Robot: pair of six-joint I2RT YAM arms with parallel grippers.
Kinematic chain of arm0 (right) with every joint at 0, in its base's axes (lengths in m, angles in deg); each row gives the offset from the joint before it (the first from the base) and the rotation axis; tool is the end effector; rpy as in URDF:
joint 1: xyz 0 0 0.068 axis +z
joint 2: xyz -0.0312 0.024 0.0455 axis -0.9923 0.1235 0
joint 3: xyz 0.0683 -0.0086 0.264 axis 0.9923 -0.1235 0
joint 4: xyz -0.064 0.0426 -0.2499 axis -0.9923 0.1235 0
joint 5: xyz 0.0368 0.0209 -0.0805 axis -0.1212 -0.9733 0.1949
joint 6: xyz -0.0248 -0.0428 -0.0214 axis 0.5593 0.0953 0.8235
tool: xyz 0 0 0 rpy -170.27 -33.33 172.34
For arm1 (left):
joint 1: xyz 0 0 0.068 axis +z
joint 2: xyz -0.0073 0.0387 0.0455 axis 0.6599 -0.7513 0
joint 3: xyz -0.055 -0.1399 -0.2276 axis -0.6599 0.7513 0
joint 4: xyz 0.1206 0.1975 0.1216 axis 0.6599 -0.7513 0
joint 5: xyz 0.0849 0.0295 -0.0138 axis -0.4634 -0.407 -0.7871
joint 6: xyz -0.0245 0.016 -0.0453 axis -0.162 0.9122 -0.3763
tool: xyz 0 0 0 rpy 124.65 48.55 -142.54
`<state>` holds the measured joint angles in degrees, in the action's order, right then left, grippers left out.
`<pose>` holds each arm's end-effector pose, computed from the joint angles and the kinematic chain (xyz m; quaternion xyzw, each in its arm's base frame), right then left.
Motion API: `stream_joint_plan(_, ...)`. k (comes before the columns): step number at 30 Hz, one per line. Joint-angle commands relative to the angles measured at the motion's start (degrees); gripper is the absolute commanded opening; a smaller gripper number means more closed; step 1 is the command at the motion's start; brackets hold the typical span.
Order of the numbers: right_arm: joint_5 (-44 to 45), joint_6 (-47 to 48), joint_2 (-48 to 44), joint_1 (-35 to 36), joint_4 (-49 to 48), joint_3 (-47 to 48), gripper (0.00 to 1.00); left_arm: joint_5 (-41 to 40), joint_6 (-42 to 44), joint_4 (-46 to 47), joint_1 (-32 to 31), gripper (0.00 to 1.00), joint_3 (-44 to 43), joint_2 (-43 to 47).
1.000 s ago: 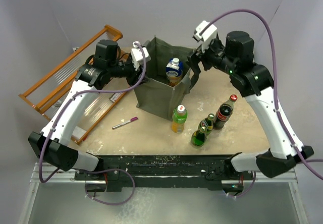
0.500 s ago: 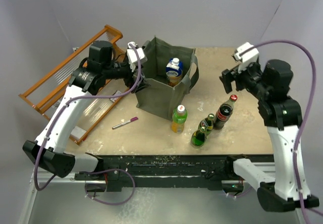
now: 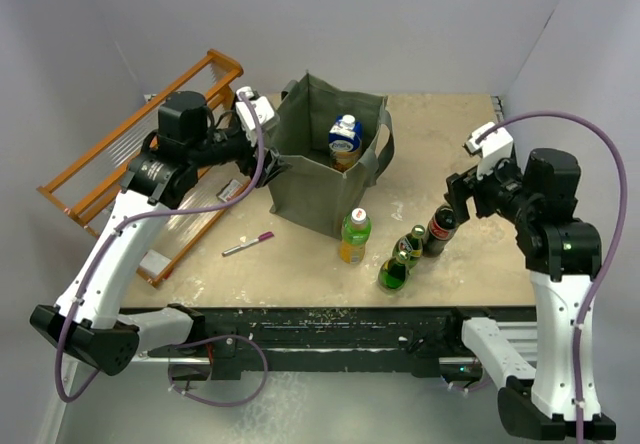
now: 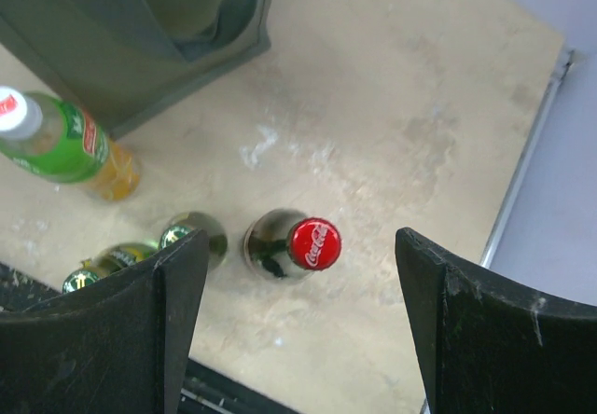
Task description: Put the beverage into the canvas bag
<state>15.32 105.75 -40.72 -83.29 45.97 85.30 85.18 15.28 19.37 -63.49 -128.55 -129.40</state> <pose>0.1303 0.0098 0.4493 -0.2338 0.7859 0.0182 0.5722 0.2239 -0.1122 0.4447 0.4307 0.6748 -0.2437 0.5476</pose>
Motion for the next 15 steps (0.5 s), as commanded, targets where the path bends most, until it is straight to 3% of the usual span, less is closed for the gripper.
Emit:
stream_joint_plan(1,0.1,1.64,1.87,-0.23,3.57,-1.9,0.82,0.87,-0.99,3.47,-0.05,0.99,2.31,1.28)
stream_joint_plan(15,3.08,-0.2,5.21,-0.17,0.57,-8.16,0.71,2.6,0.61,4.0,-0.06,0.99,4.08,2.72)
